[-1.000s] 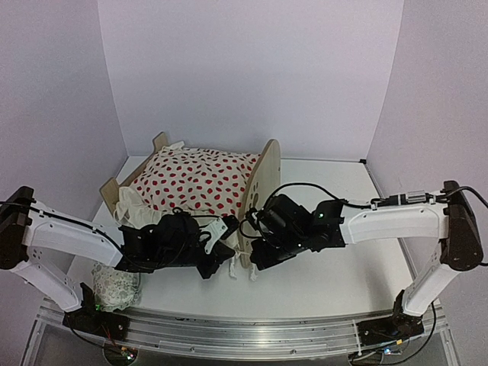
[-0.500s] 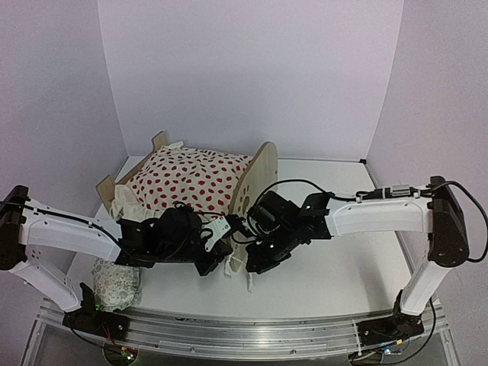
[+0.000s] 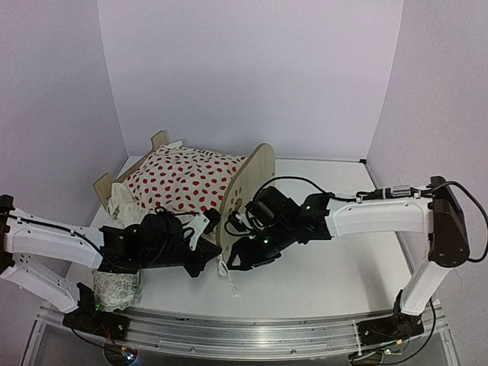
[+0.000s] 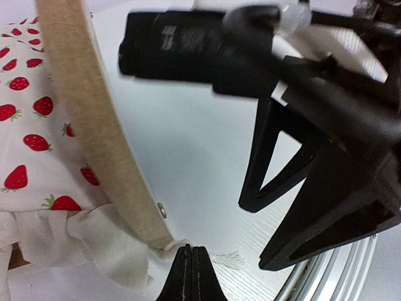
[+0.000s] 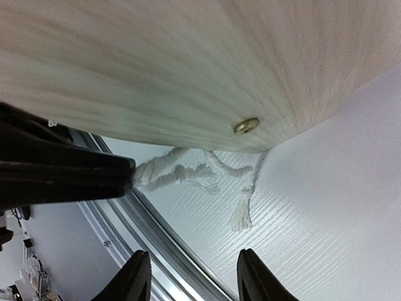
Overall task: Set up the pet bed
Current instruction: Tie the right ropes of the mattress at the bed frame base.
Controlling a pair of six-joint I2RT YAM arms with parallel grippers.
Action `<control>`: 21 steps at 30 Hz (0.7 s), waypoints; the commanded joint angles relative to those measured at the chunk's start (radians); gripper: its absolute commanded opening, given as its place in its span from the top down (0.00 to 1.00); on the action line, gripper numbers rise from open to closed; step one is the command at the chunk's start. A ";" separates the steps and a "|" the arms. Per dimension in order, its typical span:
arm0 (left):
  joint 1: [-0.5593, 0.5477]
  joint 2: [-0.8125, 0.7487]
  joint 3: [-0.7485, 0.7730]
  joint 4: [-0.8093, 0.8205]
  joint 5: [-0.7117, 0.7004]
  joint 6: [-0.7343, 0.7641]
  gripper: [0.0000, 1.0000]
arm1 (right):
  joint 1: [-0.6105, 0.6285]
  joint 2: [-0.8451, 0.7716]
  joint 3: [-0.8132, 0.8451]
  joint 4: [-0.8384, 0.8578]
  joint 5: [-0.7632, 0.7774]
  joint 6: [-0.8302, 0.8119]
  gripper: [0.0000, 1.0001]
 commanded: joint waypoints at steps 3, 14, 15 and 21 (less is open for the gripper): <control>0.006 -0.124 -0.059 -0.013 -0.076 -0.083 1.00 | 0.035 -0.093 0.127 0.046 0.160 0.042 0.47; 0.005 -0.286 -0.174 -0.053 -0.191 -0.169 0.99 | 0.129 0.160 0.632 -0.381 0.664 0.107 0.37; 0.004 -0.296 -0.179 -0.055 -0.192 -0.170 0.99 | 0.133 0.195 0.690 -0.445 0.688 0.117 0.37; 0.004 -0.298 -0.168 -0.052 -0.191 -0.131 0.98 | 0.138 0.288 0.828 -0.648 0.813 0.152 0.50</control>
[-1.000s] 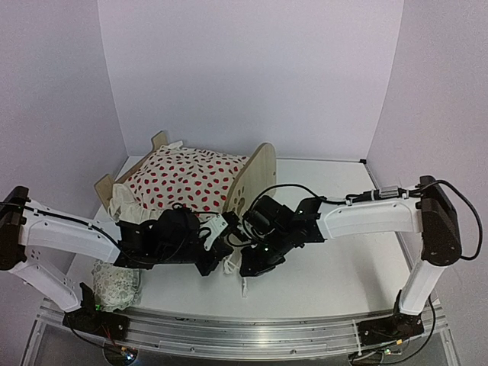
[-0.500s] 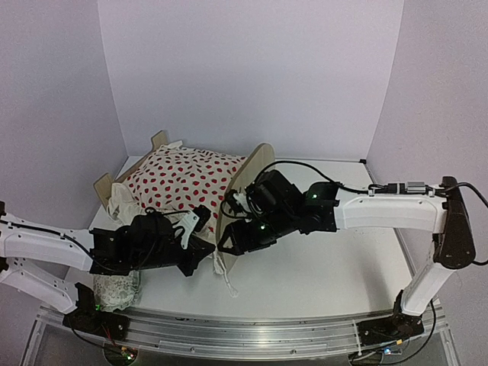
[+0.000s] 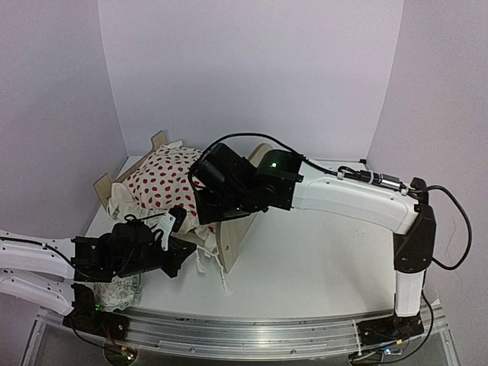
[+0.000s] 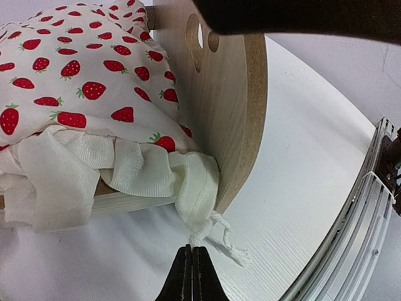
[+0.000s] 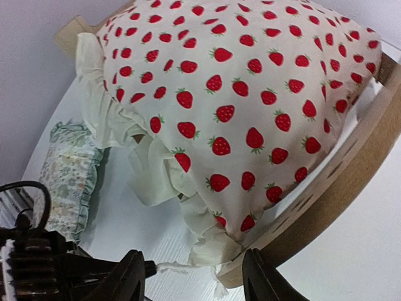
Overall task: Set up the pet bed
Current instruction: Tie the right ropes of the mattress at the bed frame base.
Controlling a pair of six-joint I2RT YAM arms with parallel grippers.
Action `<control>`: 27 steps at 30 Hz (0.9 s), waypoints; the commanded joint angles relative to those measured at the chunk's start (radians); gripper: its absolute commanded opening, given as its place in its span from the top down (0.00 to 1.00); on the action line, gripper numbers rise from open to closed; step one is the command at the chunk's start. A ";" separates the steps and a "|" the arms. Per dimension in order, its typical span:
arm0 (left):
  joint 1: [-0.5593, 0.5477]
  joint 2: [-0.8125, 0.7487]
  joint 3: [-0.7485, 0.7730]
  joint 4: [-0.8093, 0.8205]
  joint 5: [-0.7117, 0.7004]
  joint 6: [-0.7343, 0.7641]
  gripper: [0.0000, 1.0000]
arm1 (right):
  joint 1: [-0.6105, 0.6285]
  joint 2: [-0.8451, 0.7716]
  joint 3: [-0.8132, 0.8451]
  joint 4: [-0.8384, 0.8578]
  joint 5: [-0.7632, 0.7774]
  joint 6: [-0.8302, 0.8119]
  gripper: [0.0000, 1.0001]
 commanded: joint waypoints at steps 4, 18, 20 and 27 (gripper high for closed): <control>0.004 0.032 0.027 0.028 0.006 0.029 0.98 | -0.014 -0.007 -0.014 -0.223 0.202 0.017 0.63; 0.005 0.513 0.267 0.241 0.117 0.076 1.00 | -0.252 -0.211 -0.312 -0.056 -0.052 -0.194 0.63; 0.005 0.604 0.336 0.257 0.109 0.088 1.00 | -0.262 -0.250 -0.361 -0.016 -0.128 -0.249 0.61; 0.010 0.809 0.544 0.267 0.070 0.108 1.00 | -0.262 -0.452 -0.618 0.069 -0.218 -0.161 0.59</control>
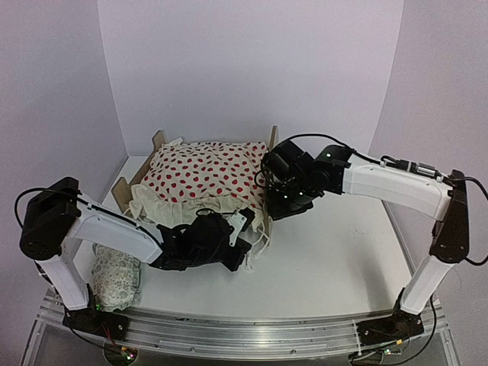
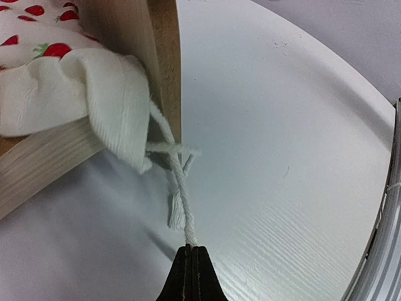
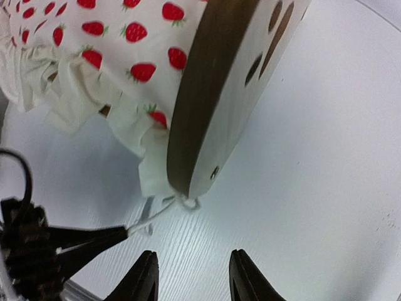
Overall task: Set up the pet bed
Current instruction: Tie the right ropes of the mattress at the bed frame base.
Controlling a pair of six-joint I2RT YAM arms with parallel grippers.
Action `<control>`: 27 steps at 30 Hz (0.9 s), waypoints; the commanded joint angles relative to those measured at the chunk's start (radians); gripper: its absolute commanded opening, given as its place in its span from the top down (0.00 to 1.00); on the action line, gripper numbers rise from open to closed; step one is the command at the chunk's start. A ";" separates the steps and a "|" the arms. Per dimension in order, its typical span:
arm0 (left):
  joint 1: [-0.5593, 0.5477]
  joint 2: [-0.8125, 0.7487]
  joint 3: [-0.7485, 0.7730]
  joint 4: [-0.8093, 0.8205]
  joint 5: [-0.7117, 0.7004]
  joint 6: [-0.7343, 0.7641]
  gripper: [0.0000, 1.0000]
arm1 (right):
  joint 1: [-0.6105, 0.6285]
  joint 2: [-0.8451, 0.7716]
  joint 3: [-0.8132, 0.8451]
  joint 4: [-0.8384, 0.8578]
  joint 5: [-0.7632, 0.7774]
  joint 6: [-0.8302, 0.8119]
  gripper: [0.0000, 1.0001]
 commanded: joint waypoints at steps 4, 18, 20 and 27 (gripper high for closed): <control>0.023 0.118 0.178 0.037 -0.013 0.048 1.00 | 0.013 -0.251 -0.280 0.183 -0.060 0.131 0.57; 0.058 0.055 0.123 0.034 0.024 0.064 1.00 | 0.013 -0.206 -0.504 0.582 -0.073 0.183 0.59; 0.062 0.039 0.109 0.032 0.029 0.076 1.00 | 0.013 -0.169 -0.488 0.599 -0.081 0.181 0.60; 0.072 0.004 0.065 0.057 0.065 0.120 1.00 | 0.013 -0.083 -0.461 0.615 -0.009 0.269 0.63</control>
